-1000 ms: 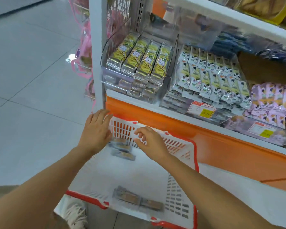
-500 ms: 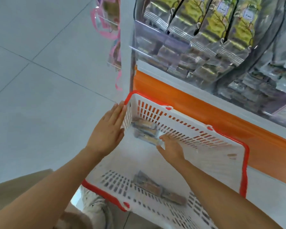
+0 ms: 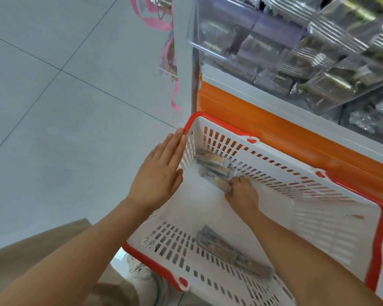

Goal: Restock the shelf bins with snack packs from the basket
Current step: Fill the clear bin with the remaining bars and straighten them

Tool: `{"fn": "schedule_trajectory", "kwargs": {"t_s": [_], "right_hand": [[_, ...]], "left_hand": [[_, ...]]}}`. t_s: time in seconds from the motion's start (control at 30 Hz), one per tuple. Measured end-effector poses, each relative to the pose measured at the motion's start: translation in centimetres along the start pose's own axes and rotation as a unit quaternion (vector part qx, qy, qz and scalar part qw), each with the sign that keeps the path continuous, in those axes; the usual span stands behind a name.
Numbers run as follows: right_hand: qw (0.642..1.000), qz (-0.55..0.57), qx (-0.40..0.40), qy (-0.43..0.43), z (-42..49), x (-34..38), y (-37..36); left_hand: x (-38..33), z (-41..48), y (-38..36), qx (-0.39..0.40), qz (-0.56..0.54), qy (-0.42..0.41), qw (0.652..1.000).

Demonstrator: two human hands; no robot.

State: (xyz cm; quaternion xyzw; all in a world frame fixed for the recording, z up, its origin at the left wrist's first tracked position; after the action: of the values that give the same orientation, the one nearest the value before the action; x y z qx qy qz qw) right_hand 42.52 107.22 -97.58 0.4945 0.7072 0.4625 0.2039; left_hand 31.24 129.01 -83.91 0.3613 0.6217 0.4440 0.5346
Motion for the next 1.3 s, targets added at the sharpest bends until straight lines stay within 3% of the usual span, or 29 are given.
{"fn": "schedule_trajectory", "kwargs": {"t_s": [0.3,0.53,0.6,0.7,0.8,0.93,1.13,1.3], "right_hand": [[0.990,0.103,-0.084,0.049,-2.6,-1.4,4.8],[0.942,0.280,-0.146,0.113,-8.1,-1.7,12.0],[0.927,0.313,-0.172,0.119,-10.1,-1.8,14.3],[0.897,0.372,-0.210,0.111,-13.2,-2.1,17.7],[0.859,0.427,-0.252,0.126,-16.3,-2.6,20.7],[0.819,0.484,-0.278,0.131,-19.4,-3.7,24.0],[0.834,0.452,-0.292,0.126,-23.4,-5.1,25.4],[0.836,0.409,-0.346,0.121,-26.5,-6.2,28.0]], "left_hand": [[-0.4,0.1,0.2,-0.012,0.041,-0.002,0.999],[-3.1,0.7,1.3,-0.015,0.093,-0.029,0.995],[-5.9,1.5,1.6,0.017,0.039,-0.062,0.997],[-11.3,2.4,3.0,0.068,-0.137,-0.111,0.982],[-15.7,2.7,4.7,0.080,-0.267,-0.126,0.952],[-19.4,3.1,6.7,0.097,-0.431,-0.079,0.894],[-24.3,2.0,10.3,0.093,-0.587,-0.059,0.802],[-27.6,2.1,12.3,0.100,-0.585,-0.118,0.796]]}}
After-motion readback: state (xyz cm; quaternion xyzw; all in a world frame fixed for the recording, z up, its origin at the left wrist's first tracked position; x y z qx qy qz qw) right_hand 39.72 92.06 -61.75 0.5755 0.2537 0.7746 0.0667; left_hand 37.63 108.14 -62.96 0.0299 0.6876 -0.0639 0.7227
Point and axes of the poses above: each hand's wrist, its own z-axis towards the middle knuckle, its own y-axis out of the back of the hand, x = y × z, the point moved 2 cm from there along z, towards the middle knuckle, and after that the axes turned 3 degrees about -z, right-handed, at the moved point
